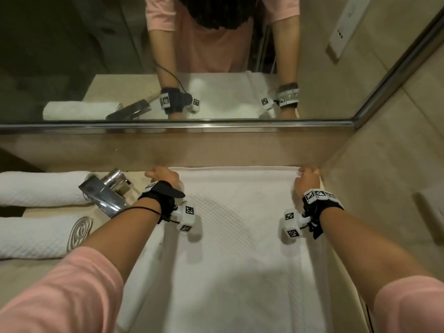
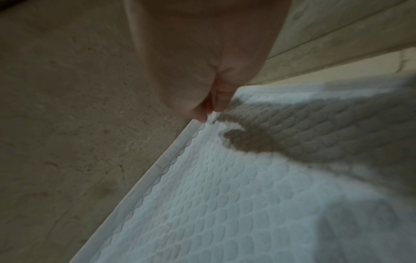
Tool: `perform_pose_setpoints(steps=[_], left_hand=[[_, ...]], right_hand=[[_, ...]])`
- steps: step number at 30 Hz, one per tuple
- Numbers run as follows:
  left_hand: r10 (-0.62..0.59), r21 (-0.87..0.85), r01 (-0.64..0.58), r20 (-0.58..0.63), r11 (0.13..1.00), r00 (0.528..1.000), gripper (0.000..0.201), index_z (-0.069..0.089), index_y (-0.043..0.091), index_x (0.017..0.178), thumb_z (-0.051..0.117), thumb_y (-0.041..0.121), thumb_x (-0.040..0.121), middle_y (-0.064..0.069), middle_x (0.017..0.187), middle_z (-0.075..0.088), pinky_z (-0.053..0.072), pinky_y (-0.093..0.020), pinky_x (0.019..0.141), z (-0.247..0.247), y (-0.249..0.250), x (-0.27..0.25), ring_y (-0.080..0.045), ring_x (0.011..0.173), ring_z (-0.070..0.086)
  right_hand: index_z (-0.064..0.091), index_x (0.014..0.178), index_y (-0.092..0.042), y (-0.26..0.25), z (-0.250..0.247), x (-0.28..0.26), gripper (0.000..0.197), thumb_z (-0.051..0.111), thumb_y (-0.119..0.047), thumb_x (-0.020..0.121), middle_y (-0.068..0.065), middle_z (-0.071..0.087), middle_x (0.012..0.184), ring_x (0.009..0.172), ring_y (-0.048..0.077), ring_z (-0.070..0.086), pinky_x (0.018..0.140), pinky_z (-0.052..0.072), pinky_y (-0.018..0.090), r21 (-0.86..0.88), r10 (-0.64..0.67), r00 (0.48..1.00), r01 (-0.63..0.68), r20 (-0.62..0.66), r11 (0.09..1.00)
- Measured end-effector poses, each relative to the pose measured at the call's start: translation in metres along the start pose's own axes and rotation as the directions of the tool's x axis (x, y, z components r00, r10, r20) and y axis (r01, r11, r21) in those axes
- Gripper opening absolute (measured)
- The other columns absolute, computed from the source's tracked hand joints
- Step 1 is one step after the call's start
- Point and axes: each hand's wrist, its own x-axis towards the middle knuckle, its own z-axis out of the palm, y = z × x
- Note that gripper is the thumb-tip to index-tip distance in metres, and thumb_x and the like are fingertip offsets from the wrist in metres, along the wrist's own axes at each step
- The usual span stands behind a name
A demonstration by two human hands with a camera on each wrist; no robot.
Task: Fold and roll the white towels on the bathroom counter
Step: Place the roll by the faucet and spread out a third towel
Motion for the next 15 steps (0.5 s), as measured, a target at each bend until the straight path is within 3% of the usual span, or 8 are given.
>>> perform_pose_setpoints(steps=[2, 5, 9, 15], left_hand=[[0.091, -0.037, -0.088, 0.081, 0.995, 0.993, 0.037, 0.051, 0.002, 0.131, 0.042, 0.012, 0.096, -0.016, 0.139, 0.046, 0.029, -0.035, 0.106, -0.002, -0.001, -0.005, -0.034, 0.128, 0.04], [0.162, -0.089, -0.148, 0.175, 0.985, 0.971, 0.037, 0.051, -0.004, 0.131, 0.046, 0.007, 0.095, -0.023, 0.139, 0.046, 0.034, -0.035, 0.108, -0.003, -0.008, -0.019, -0.035, 0.129, 0.043], [0.167, -0.125, -0.14, 0.244, 0.982, 0.955, 0.038, 0.051, -0.004, 0.13, 0.052, 0.008, 0.095, -0.022, 0.137, 0.049, 0.038, -0.037, 0.107, -0.008, -0.021, -0.037, -0.034, 0.128, 0.046], [0.108, -0.016, -0.11, 0.376, 0.994, 0.92, 0.043, 0.049, -0.007, 0.132, 0.052, 0.015, 0.095, -0.023, 0.135, 0.051, 0.04, -0.035, 0.102, -0.019, -0.048, -0.08, -0.035, 0.126, 0.047]], right_hand=[[0.043, 0.138, -0.001, 0.004, -0.002, -0.005, 0.045, 0.044, -0.001, 0.093, 0.019, 0.038, 0.146, 0.129, 0.032, 0.044, 0.107, 0.03, 0.028, -0.018, -0.029, 0.993, 0.031, 0.11, 0.999], [0.03, 0.147, -0.003, 0.011, -0.005, -0.015, 0.051, 0.041, -0.007, 0.097, 0.013, 0.03, 0.154, 0.141, 0.028, 0.03, 0.115, 0.022, 0.031, -0.008, -0.01, 0.979, 0.012, 0.205, 1.0], [0.04, 0.142, -0.008, 0.021, -0.01, -0.034, 0.047, 0.043, -0.007, 0.095, 0.01, 0.04, 0.148, 0.133, 0.029, 0.041, 0.111, 0.033, 0.037, 0.167, 0.076, 0.992, -0.092, 0.104, 0.982], [0.058, 0.125, -0.005, 0.037, -0.023, -0.089, 0.035, 0.045, -0.003, 0.092, 0.016, 0.056, 0.131, 0.119, 0.034, 0.053, 0.095, 0.042, 0.031, 0.288, 0.222, 0.975, -0.207, -0.02, 0.935]])
